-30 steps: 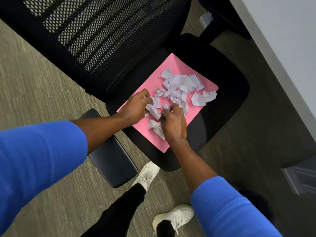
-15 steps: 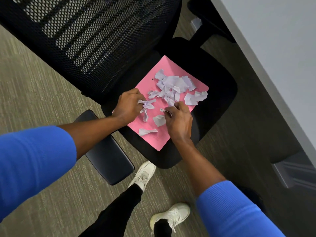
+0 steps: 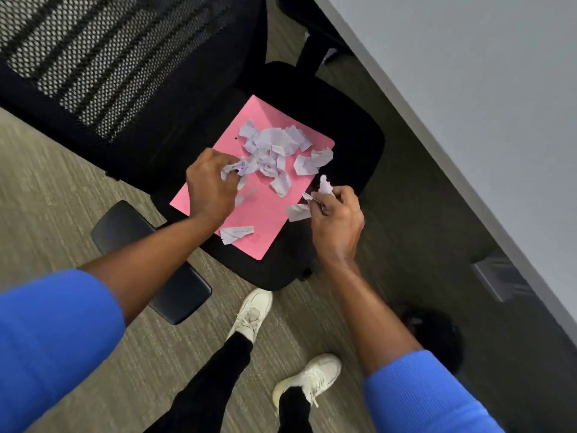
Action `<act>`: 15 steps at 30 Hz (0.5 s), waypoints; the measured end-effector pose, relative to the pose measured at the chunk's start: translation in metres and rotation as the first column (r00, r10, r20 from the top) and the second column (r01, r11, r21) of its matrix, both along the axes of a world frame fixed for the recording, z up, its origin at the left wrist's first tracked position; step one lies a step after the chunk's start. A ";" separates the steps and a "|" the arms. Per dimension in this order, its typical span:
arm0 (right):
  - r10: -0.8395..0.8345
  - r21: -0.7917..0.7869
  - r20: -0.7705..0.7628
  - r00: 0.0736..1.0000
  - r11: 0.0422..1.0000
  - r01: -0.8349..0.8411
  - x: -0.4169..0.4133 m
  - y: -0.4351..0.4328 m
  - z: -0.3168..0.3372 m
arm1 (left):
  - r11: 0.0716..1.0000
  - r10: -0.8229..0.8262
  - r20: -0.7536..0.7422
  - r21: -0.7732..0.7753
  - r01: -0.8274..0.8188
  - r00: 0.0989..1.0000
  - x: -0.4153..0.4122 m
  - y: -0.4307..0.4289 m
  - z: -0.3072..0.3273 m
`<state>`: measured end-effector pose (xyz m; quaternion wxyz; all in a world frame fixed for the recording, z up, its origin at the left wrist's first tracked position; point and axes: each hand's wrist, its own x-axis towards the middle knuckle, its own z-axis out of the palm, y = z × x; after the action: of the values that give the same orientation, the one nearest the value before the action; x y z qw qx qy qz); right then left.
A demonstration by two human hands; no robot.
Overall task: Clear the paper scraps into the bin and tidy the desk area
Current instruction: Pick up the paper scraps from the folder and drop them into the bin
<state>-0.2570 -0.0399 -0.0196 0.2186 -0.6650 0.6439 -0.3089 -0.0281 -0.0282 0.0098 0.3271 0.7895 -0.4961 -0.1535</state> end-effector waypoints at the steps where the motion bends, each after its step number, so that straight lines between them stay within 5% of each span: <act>1: -0.021 -0.005 0.008 1.000 1.000 0.021 -0.009 0.003 -0.001 | 1.000 0.008 -0.004 -0.008 -0.008 1.000 -0.007 -0.002 0.002; 9: -0.215 0.071 0.072 0.974 0.975 0.210 -0.098 0.045 -0.025 | 0.998 -0.059 -0.085 0.001 0.059 0.995 -0.089 -0.001 -0.003; 15: -0.332 0.223 -0.044 0.942 0.916 0.333 -0.185 0.088 -0.044 | 0.975 -0.215 -0.157 0.018 0.220 0.964 -0.174 0.012 -0.024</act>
<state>-0.4421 0.0480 -0.0640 0.2359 -0.5175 0.7790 -0.2641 -0.2024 -0.0160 -0.0141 0.3319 0.7217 -0.5501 -0.2578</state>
